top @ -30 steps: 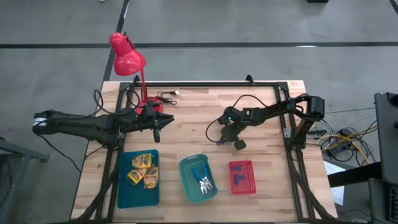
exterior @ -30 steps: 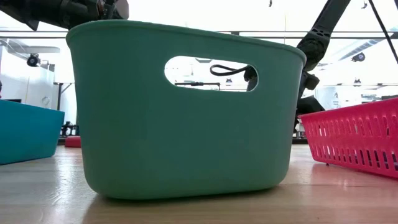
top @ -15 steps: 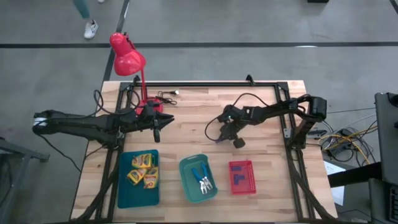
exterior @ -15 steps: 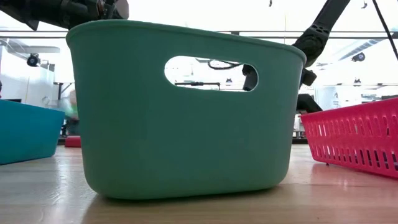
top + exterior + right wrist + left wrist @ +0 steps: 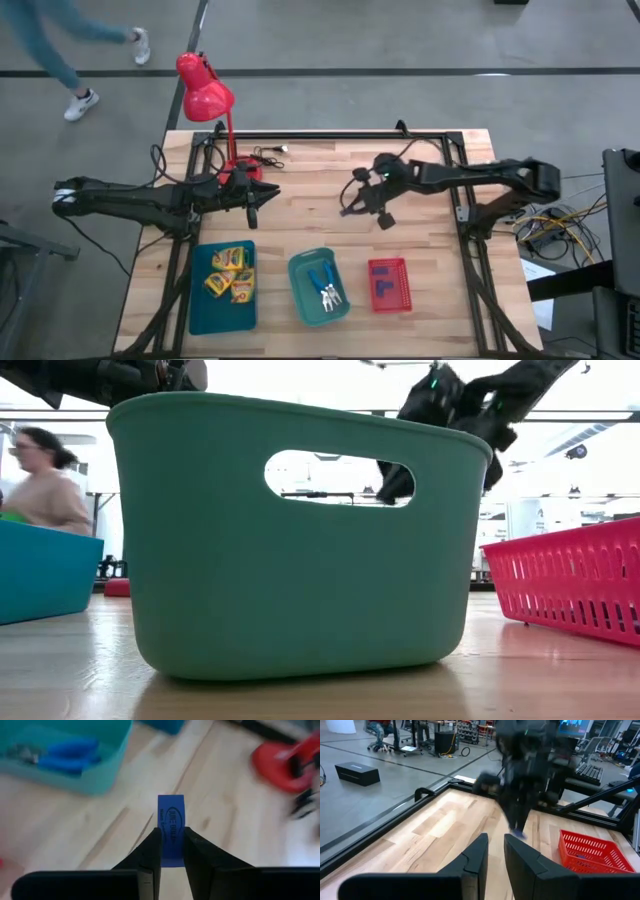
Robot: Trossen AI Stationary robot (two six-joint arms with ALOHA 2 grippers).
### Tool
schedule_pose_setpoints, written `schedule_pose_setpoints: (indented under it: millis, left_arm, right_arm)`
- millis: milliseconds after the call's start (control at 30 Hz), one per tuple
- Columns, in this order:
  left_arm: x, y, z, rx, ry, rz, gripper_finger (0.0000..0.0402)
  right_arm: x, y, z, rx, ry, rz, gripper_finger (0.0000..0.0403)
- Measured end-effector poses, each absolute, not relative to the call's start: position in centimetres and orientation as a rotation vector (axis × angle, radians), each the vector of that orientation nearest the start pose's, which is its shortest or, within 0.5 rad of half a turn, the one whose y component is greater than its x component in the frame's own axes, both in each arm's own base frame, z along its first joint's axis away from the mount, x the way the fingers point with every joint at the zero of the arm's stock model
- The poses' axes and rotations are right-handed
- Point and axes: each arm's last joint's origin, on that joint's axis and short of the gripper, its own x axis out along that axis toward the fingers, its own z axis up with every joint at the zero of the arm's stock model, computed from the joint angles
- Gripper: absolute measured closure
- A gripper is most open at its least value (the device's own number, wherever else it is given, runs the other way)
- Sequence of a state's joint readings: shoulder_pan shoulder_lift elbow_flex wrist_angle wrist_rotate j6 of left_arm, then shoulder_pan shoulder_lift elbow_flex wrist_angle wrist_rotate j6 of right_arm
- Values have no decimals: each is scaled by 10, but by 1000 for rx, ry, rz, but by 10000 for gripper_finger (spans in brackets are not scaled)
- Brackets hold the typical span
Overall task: Pick & Place School Supplies
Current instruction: Put the purple eraser into the red bin
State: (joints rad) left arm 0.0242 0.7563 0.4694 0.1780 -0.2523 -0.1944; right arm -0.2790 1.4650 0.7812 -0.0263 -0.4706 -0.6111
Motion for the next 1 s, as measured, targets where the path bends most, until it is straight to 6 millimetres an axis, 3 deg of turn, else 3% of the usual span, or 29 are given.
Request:
schedule_pose_setpoints:
  millis: [267, 533, 767, 1000]
  left_arm:
    - [175, 11, 262, -181, 81, 286, 335]
    - [175, 11, 262, -180, 82, 286, 335]
    - [175, 11, 262, -180, 82, 286, 335]
    - [175, 11, 262, -180, 82, 286, 335]
  right_arm:
    - [249, -53, 255, -337, 438, 346, 344]
    - [206, -28, 284, -310, 386, 503, 344]
    - [184, -11, 284, -289, 452, 583, 344]
    - [183, 3, 262, -278, 527, 684, 344]
